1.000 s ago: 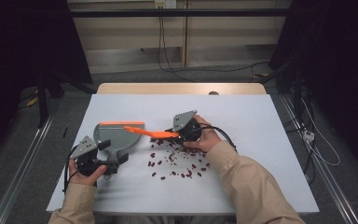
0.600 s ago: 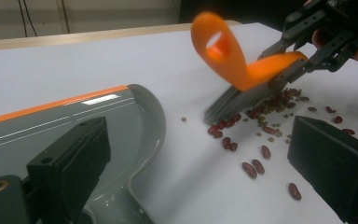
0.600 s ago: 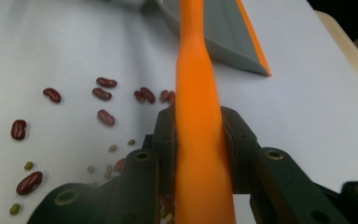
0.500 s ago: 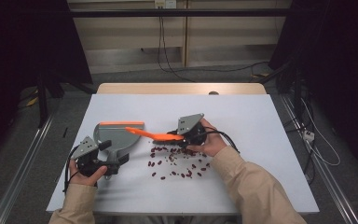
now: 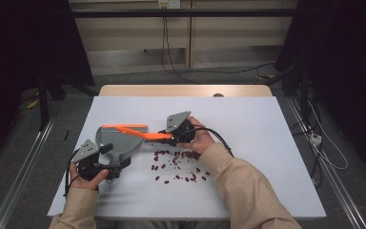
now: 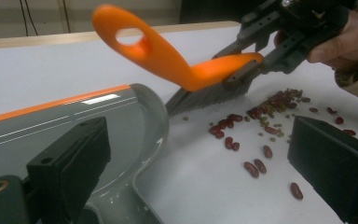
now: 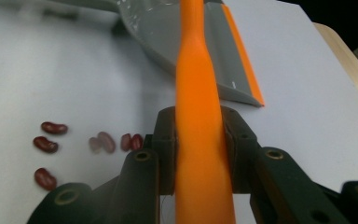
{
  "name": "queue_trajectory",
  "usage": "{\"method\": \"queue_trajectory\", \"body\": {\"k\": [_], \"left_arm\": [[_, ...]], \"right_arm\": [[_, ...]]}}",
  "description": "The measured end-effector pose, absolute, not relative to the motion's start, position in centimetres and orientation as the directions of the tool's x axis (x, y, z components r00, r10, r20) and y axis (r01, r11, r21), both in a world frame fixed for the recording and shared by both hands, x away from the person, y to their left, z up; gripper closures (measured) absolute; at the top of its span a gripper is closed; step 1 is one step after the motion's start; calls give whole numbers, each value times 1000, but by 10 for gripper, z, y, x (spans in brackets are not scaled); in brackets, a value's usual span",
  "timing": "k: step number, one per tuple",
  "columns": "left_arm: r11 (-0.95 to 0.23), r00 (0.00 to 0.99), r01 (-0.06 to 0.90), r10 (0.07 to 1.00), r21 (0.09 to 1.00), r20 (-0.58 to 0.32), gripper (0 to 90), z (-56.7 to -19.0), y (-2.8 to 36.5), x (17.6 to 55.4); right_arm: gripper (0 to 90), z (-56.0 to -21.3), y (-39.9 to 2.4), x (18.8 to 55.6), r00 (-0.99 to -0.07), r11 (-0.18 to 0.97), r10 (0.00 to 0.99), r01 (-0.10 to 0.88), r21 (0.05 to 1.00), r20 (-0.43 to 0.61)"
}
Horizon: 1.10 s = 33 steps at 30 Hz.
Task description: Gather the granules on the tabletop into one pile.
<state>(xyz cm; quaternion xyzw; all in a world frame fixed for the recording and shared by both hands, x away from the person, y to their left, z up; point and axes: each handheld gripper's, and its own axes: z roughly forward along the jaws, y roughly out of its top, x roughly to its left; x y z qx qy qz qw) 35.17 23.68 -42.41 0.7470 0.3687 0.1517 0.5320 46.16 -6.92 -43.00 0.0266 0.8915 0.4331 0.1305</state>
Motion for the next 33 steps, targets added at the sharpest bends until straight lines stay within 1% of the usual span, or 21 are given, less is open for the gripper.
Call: {"method": "queue_trajectory", "body": {"k": [2,6,11,17,23,26,28,33], "left_arm": [[-161,681,390,713,907,-167,56,-424,237,352],[-164,681,389,714,906,-163,56,-424,238,351],[-164,678,391,717,906,-162,56,-425,241,350],[-168,681,390,715,905,-161,56,-424,239,349],[-173,687,389,709,905,-160,56,-425,238,350],[-172,688,392,708,904,-163,55,-425,237,350],[-174,691,390,704,904,-163,56,-425,237,350],[-172,692,392,702,904,-166,56,-426,236,350]], "right_arm": [[713,-429,-71,458,-965,636,148,-73,768,-214],[713,-428,-83,451,-977,626,120,-64,777,-177],[713,-429,-96,436,-983,615,92,-71,785,-161],[714,-424,-108,429,-983,606,106,-57,793,-151],[713,-410,-124,430,-969,568,184,-34,822,-168],[713,-407,-133,433,-956,577,227,-24,816,-188],[713,-408,-140,436,-944,597,251,-22,802,-212],[714,-422,-162,442,-922,627,316,27,779,-223]]}}
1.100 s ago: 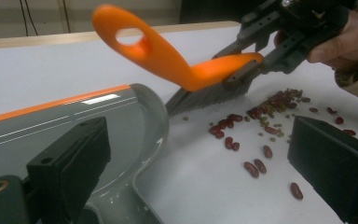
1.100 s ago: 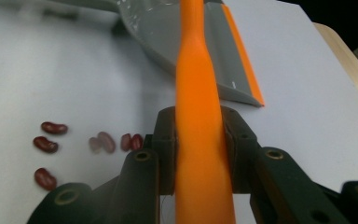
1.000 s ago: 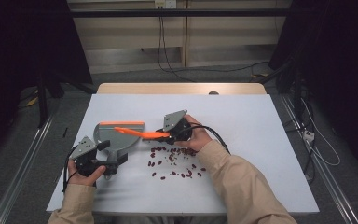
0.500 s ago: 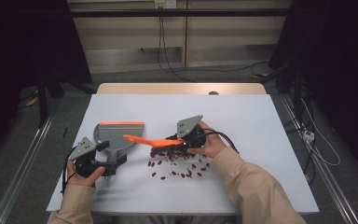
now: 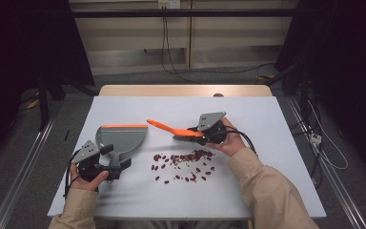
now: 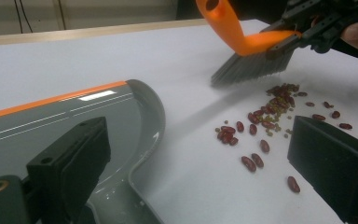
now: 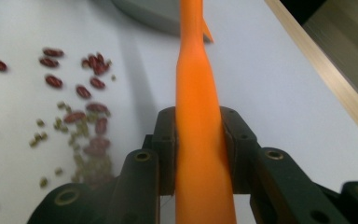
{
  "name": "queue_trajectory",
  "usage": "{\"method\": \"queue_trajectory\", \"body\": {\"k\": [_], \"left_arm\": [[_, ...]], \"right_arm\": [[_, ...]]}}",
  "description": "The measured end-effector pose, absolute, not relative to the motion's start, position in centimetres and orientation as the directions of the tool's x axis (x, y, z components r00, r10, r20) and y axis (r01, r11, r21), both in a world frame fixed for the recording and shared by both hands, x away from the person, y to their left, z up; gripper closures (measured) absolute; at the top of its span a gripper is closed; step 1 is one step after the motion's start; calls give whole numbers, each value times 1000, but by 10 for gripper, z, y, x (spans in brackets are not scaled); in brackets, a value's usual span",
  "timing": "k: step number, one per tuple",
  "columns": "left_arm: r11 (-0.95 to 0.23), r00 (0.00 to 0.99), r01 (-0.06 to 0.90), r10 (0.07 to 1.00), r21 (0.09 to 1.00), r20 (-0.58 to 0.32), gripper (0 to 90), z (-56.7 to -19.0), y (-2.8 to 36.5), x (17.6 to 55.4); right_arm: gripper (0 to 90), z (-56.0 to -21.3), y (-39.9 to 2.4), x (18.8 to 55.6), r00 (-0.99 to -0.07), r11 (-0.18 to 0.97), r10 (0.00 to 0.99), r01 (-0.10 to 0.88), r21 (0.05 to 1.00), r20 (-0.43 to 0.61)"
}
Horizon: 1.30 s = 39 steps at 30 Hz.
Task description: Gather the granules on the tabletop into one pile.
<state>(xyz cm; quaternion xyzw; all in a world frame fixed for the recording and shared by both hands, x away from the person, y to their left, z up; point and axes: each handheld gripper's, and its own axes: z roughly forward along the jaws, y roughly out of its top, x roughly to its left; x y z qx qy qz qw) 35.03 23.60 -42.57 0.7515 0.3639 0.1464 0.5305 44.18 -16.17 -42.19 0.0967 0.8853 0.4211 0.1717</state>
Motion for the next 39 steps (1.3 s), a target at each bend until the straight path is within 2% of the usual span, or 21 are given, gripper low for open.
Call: {"method": "queue_trajectory", "body": {"k": [9,18,24,31,33,39], "left_arm": [[-186,699,392,697,901,-160,56,-427,233,351],[-190,701,390,696,901,-157,56,-426,232,350],[-193,702,390,695,900,-155,56,-427,231,350],[-192,703,393,694,899,-159,56,-427,231,350],[-190,702,394,694,899,-160,56,-427,231,350],[-193,703,396,693,898,-161,56,-428,230,350]], "right_arm": [[713,-432,-172,416,-935,600,302,35,799,-186],[713,-427,-166,398,-937,608,279,3,794,-210],[713,-417,-178,400,-912,585,345,23,811,-223],[713,-428,-196,403,-876,599,432,100,795,-215],[713,-432,-197,402,-885,567,431,115,815,-176],[713,-433,-193,396,-897,558,410,103,823,-166]]}}
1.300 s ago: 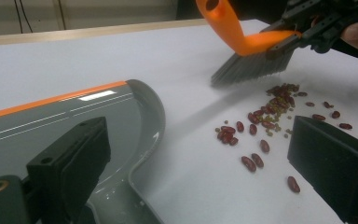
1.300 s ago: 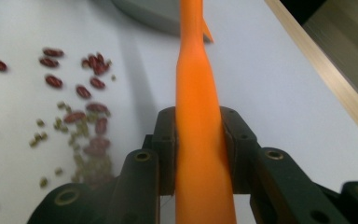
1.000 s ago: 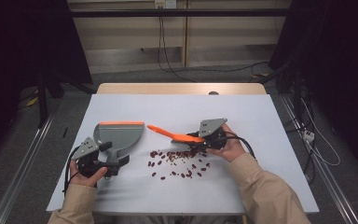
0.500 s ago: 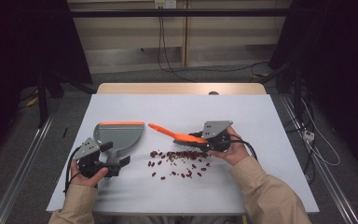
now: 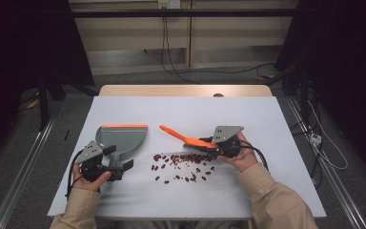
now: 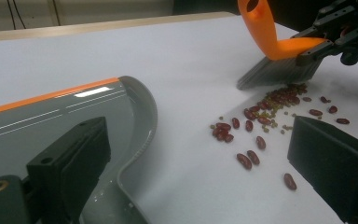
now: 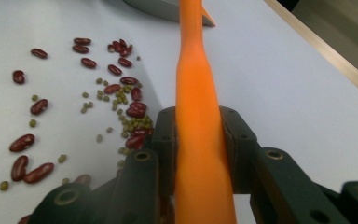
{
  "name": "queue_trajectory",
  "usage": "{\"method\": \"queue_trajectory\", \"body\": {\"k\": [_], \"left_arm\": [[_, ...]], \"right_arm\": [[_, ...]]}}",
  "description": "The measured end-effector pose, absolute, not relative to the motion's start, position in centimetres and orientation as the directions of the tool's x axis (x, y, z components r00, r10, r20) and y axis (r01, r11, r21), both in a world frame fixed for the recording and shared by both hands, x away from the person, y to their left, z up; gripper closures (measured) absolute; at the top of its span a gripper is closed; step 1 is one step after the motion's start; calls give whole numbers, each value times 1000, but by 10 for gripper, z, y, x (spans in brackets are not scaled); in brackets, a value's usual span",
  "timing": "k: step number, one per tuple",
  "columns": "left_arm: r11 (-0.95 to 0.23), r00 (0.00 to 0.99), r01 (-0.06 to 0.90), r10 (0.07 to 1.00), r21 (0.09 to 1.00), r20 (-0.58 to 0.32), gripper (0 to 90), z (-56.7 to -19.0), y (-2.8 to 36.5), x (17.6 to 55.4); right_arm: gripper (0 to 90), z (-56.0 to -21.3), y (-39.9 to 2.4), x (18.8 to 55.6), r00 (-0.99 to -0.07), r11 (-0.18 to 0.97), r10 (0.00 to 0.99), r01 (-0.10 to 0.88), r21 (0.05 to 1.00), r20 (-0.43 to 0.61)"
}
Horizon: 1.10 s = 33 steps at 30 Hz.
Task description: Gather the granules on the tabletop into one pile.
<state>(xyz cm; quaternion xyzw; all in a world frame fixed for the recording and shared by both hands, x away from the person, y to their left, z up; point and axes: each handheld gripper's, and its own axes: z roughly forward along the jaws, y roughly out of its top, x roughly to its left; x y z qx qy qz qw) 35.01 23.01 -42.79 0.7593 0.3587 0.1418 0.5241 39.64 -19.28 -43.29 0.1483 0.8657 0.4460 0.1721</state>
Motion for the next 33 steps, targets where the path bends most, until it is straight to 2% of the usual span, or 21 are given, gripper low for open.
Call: {"method": "queue_trajectory", "body": {"k": [6,11,21,24,33], "left_arm": [[-191,702,395,694,898,-161,56,-428,231,350],[-191,702,396,693,898,-162,56,-428,231,351],[-192,702,395,694,898,-160,56,-428,231,350],[-191,701,393,695,900,-159,56,-427,231,350],[-185,701,390,695,902,-160,56,-427,232,350]], "right_arm": [[713,-428,-189,395,-891,542,420,98,834,-169],[713,-417,-186,393,-850,477,510,154,865,-130],[712,-410,-162,381,-710,228,698,346,910,96],[713,-411,-148,376,-691,177,708,375,910,147],[713,-417,-121,366,-659,130,723,423,897,206]]}}
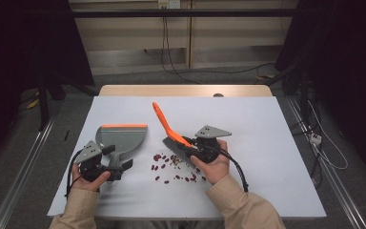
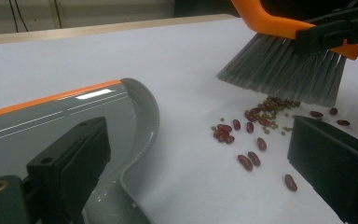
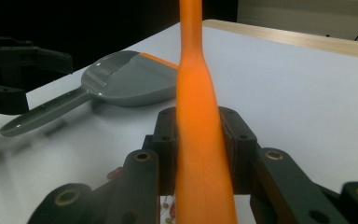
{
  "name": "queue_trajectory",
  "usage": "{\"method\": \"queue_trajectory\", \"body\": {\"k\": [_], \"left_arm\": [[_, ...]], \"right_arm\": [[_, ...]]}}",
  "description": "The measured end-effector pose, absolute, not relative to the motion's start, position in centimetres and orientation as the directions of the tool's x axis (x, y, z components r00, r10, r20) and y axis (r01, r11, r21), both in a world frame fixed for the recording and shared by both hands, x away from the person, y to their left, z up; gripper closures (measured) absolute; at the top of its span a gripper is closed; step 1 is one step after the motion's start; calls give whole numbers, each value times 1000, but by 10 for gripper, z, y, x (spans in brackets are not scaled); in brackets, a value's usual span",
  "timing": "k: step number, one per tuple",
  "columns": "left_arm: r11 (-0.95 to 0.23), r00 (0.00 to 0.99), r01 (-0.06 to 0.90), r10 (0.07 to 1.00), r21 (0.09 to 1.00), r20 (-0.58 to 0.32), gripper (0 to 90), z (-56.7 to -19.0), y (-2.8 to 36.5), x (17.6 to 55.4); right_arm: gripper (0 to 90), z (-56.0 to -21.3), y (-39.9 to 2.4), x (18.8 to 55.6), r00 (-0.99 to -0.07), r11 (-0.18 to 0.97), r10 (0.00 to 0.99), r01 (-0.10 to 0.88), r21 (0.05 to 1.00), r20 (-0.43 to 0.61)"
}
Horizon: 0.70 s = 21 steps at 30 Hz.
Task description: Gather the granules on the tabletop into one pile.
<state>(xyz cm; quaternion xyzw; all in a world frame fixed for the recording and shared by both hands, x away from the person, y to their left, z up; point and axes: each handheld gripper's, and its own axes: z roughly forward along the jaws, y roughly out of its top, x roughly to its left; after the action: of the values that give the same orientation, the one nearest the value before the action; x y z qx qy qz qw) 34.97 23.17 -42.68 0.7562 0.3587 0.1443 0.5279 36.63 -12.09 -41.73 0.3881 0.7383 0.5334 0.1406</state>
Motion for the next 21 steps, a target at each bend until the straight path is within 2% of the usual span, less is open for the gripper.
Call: {"method": "queue_trajectory", "body": {"k": [8,21], "left_arm": [[-191,702,390,695,901,-157,56,-427,231,350],[-194,702,390,695,900,-155,56,-427,231,350]], "right_arm": [[713,-419,-109,358,-629,77,735,449,890,254],[713,-419,-84,353,-633,40,716,458,888,294]]}}
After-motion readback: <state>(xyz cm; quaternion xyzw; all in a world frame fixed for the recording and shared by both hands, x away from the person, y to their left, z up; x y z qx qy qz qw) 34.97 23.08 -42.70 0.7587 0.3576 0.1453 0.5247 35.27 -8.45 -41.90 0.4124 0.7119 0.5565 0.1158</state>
